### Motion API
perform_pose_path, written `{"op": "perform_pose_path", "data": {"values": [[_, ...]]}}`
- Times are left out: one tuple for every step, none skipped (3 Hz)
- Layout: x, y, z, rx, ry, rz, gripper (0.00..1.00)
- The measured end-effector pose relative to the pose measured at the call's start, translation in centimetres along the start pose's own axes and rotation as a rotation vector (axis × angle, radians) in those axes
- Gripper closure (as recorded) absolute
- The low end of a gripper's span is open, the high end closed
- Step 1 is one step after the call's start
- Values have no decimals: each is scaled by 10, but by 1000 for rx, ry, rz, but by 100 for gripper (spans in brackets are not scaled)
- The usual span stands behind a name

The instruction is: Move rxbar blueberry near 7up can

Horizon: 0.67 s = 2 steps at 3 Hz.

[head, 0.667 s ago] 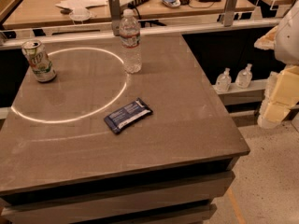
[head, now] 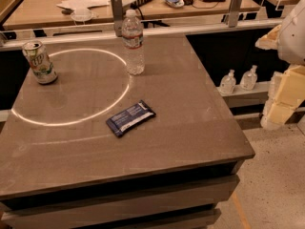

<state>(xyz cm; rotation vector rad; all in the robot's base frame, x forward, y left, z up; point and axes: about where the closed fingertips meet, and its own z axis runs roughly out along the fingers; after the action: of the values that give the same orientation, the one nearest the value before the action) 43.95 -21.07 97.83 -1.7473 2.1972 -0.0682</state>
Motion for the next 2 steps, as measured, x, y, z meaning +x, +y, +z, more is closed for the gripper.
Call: {"op": "perform_pose_path", "data": {"values": [[-19, 2, 12, -31, -98, -68, 0], [-52, 10, 34, -91, -276, -180, 0]]}}
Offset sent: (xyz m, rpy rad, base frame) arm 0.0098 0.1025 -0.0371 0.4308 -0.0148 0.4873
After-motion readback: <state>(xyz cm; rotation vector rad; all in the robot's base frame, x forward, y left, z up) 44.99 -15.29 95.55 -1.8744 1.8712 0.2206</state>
